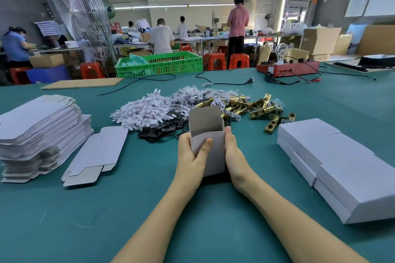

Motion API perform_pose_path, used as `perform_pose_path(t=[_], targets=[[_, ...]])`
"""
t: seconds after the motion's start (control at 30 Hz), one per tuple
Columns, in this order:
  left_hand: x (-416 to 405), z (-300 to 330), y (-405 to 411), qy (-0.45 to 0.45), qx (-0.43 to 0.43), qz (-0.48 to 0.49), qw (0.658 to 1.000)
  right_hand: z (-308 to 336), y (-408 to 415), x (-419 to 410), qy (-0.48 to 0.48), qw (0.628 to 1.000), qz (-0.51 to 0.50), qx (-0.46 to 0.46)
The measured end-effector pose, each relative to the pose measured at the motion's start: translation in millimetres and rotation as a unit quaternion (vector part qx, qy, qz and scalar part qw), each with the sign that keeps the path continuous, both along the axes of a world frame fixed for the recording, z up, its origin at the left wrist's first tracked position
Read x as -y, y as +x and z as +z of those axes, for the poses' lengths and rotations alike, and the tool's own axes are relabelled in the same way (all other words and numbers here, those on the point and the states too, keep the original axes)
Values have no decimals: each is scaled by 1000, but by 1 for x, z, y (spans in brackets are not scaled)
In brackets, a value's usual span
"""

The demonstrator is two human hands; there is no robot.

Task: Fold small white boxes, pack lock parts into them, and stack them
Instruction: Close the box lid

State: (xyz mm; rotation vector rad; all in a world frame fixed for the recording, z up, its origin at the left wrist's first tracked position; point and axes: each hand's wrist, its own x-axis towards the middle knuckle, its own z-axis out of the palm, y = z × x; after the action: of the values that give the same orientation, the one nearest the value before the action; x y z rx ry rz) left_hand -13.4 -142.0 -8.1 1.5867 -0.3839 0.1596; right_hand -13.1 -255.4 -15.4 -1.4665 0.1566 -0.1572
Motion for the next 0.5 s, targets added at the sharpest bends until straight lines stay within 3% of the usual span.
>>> perform_pose_path(t=[0.1,0.23,0.33,0.5], targets=[[2,0,-2,-18,-7,-18,1000,-3,2,3,25,1000,-1,-17],[-3,1,1,-78,-121,-100,985,-3,2,3,42,999,23,-15],[-6,4,6,-99,-195,-99,971,-3,0,2,41,998,35,-9],[-4,9,9,-150,-210,-104,960,2,-2,1,51,997,56,14]])
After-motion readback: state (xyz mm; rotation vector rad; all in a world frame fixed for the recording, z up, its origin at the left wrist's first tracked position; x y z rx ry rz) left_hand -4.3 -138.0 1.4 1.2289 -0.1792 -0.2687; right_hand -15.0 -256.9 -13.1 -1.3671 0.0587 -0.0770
